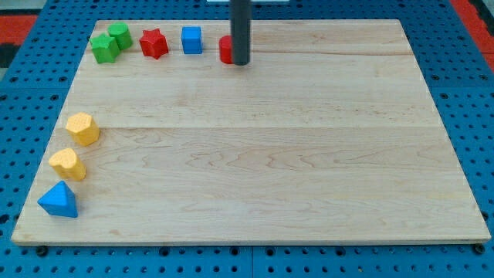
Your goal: Move the red circle to the right side of the blue cube
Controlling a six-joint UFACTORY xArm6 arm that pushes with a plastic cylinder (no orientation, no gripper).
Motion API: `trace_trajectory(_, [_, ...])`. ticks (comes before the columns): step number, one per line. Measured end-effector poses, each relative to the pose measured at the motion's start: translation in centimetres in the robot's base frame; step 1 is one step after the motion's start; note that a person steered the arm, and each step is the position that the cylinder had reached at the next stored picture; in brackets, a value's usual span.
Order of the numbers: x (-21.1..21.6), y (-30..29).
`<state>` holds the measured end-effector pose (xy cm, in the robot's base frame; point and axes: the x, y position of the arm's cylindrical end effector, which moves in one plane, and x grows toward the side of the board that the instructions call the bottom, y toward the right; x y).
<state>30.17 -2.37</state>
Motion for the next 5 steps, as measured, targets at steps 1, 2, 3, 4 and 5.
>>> trace_trajectory(1, [-0.9,-0.4])
trace_trajectory(2, [-1.8,-1.3])
trace_trajectory(3, [-2.1,-1.3])
trace_trajectory(4, [-2.8,-1.0])
trace_trajectory(5, [7.9,0.9])
